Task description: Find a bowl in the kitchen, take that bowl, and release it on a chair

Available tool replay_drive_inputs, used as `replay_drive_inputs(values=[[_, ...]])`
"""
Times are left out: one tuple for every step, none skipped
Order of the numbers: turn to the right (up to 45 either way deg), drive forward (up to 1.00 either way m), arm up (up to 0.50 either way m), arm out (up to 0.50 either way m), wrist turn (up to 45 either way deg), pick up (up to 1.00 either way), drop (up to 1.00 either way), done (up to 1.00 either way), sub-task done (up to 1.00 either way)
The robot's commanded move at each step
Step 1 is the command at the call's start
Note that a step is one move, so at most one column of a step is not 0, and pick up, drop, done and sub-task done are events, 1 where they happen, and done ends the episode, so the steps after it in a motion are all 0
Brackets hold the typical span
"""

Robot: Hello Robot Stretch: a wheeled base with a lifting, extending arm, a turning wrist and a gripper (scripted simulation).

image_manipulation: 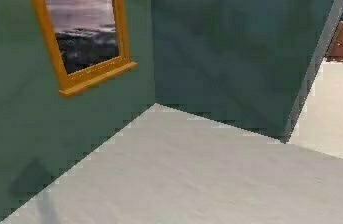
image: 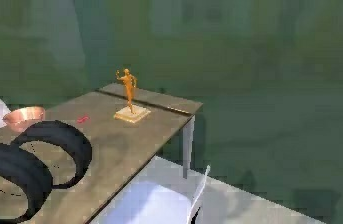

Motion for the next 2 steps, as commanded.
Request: replay_drive_inputs(values=[[45.0,0.0,0.0,0.0,0.0,0.0,0.0,0.0,0.0],[45.0,0.0,0.0,0.0,0.0,0.0,0.0,0.0,0.0]])
